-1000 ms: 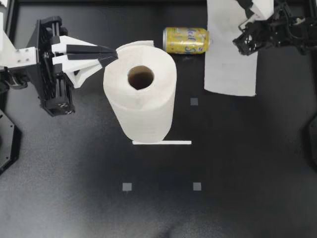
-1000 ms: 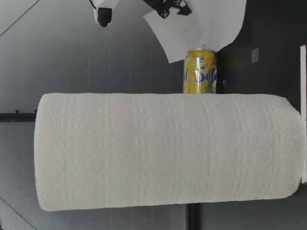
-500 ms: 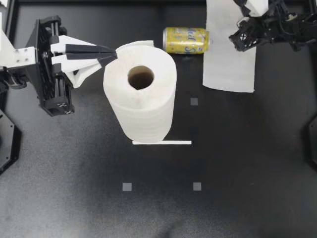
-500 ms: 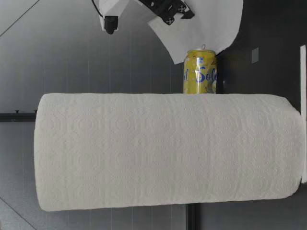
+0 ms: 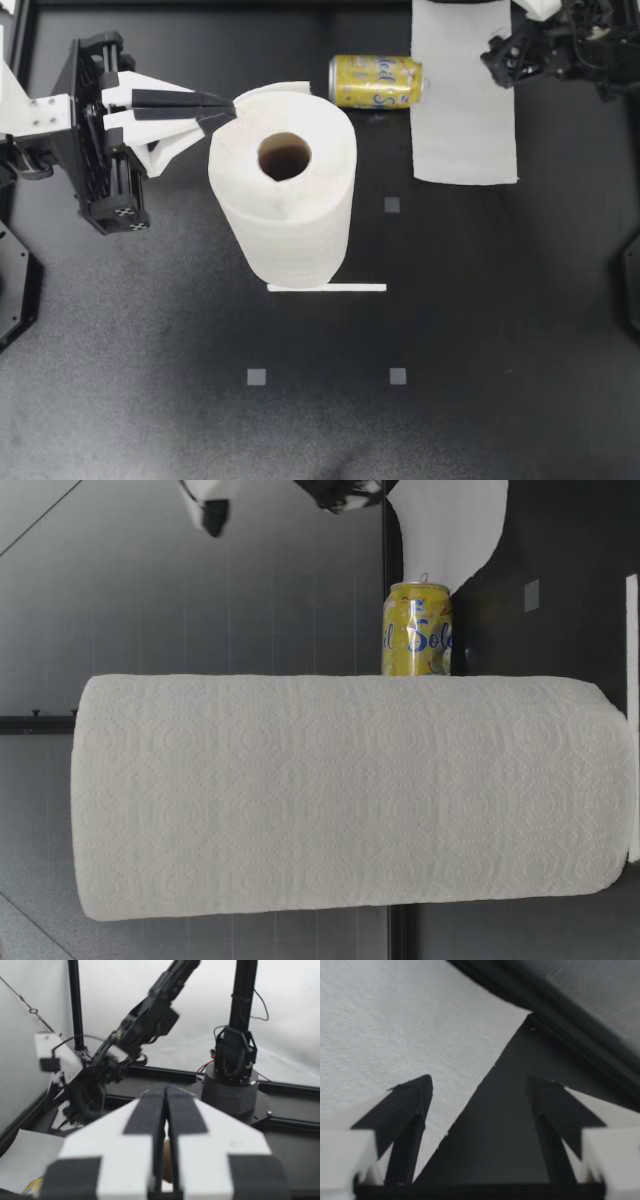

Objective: Pick up a piece of paper towel and place it on the spilled liquid.

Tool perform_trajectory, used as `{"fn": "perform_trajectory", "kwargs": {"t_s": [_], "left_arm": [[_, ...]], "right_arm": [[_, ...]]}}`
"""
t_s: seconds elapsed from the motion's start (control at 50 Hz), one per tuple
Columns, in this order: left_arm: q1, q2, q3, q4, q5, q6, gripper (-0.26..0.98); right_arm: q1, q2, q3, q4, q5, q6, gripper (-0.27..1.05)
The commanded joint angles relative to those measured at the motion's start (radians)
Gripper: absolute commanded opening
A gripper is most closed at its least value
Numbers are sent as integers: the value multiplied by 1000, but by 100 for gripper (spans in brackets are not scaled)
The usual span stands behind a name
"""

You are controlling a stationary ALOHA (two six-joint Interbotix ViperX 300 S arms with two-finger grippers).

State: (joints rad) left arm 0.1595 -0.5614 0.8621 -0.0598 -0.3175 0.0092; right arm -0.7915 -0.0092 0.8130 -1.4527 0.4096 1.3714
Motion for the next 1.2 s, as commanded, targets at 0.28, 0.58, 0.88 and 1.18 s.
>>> {"fn": "perform_trajectory", "kwargs": {"t_s": [0.28, 0.58, 0.88, 1.18], "left_arm": [[0, -18, -3, 2, -3, -6, 10], [-2, -23, -2, 0, 5, -11, 10], [-3, -28, -2, 0, 28, -11, 10], [-51, -69, 0, 3, 98, 5, 10]], "right_arm": [[184, -396, 181, 147, 57, -95, 69], [469, -779, 221, 368, 63, -190, 53], [735, -948, 190, 463, 54, -201, 50], [845, -979, 190, 471, -137, -227, 37]]}}
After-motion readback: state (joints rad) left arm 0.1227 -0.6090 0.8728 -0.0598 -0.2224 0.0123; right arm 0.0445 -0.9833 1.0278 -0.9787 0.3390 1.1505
